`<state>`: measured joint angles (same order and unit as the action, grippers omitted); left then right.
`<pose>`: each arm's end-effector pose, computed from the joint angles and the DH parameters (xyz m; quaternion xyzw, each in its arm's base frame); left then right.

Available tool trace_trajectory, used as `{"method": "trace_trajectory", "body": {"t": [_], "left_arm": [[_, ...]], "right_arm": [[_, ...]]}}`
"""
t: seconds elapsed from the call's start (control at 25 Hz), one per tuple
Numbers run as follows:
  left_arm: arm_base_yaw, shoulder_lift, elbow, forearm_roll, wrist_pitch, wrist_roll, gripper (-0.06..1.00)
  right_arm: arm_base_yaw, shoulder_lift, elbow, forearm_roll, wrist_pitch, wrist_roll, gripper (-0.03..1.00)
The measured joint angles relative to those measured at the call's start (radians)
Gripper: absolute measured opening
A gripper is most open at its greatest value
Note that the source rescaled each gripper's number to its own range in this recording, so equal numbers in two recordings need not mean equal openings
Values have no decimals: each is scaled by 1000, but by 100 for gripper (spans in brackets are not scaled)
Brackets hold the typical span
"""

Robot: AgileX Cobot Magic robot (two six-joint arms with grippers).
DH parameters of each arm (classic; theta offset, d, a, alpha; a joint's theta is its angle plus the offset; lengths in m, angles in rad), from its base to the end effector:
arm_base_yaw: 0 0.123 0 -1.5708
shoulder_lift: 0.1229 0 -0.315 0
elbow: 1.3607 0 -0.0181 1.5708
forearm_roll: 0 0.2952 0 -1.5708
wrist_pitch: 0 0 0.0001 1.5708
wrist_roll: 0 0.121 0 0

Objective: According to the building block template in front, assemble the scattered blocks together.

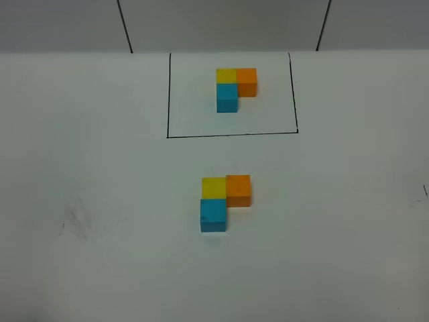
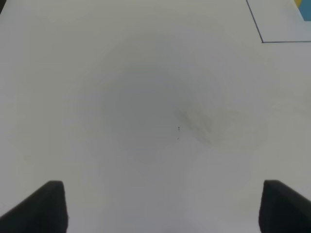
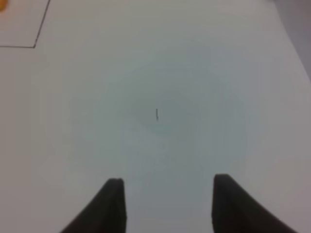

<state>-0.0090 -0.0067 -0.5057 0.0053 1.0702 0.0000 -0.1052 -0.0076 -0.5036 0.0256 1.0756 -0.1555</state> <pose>0.0284 0.0003 0.2861 0.0037 0.8525 0.0003 0.5228 0.0283 -0.0003 0.2849 -0.0221 0.8538 -0.0549 0.5172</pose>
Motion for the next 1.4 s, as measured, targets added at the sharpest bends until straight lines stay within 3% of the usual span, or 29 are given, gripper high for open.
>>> {"method": "trace_trajectory", "body": {"t": [0.28, 0.52, 0.8, 1.4], "left_arm": [[0, 0, 0, 0, 0, 0, 68], [0, 0, 0, 0, 0, 0, 68], [0, 0, 0, 0, 0, 0, 68], [0, 0, 0, 0, 0, 0, 68]], "right_arm": [[58, 0, 0, 0, 0, 0, 1], [61, 0, 0, 0, 0, 0, 0], [128, 0, 0, -1, 0, 0, 0], [128, 0, 0, -1, 0, 0, 0]]}}
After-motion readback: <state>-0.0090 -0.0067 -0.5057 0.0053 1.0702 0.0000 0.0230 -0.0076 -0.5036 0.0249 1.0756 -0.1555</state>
